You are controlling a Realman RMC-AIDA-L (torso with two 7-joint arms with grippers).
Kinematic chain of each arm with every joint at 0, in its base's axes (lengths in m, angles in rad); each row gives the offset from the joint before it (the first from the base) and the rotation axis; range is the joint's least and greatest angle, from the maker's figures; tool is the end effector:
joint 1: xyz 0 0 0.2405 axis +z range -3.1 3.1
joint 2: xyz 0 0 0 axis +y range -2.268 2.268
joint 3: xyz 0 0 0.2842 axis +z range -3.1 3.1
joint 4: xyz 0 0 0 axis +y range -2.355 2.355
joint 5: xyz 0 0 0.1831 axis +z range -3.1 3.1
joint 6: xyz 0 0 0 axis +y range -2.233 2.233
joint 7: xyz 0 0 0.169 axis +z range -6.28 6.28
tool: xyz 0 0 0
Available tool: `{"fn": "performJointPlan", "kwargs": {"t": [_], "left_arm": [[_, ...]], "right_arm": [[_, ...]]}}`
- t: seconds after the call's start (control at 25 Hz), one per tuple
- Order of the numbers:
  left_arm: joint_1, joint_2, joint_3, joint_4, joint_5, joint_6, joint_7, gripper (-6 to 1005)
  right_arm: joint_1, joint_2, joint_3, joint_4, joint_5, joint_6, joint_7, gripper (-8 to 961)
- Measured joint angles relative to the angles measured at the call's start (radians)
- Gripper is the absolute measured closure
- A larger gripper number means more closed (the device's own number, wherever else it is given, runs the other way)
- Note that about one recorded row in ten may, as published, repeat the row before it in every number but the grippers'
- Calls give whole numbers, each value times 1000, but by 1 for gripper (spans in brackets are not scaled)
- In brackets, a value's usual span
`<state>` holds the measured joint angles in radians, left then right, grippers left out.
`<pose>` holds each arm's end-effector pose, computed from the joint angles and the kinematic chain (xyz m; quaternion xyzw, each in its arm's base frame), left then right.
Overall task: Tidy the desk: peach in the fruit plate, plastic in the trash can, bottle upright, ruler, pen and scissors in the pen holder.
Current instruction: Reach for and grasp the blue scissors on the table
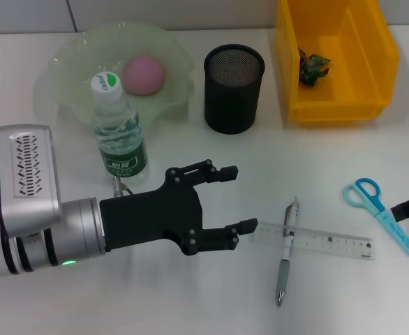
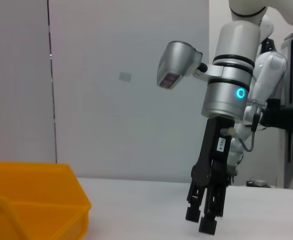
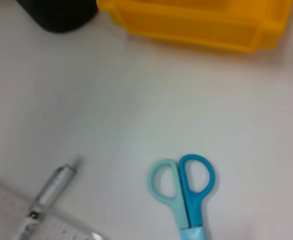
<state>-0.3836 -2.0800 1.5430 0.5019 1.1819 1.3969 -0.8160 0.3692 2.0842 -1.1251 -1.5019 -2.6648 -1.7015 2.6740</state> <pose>-0.2281 0.2664 -0.1046 -0.9404 -0.0396 -0.3196 0.1093 0.2975 0.2962 0.0186 -0.8081 0.5246 -0.1466 0.2242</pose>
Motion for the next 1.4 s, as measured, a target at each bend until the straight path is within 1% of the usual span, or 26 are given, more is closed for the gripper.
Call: {"fn": "performJointPlan", "kwargs": {"t": [0.16,0.28,0.36,0.68,0.92,1.12,1.4], "left_arm": [[-1,0,2,-7,0,-2,0,192],[0,0,2,-9,-1,-4,0,192],[4,0,1,-9,-1,-5,0,192],[3,0,5,-26,-1,-7,0,192],[-1,0,6,-31,-1,-9,1,192],[-2,0,6,-31,-1,-9,1,192],[-3,0,6,-31,-1,-9,2,192]], "right_arm": [[28,-1,-74,32,-23,27,9,129],[40,-1,-104,42,-39,40,9,129],[54,-1,-148,58,-61,53,9,129],[75,0,-174,109,-71,82,14,128],[75,0,-190,120,-73,95,37,129],[72,-1,-195,123,-77,105,39,251],[81,1,-210,136,-86,114,58,457]]}}
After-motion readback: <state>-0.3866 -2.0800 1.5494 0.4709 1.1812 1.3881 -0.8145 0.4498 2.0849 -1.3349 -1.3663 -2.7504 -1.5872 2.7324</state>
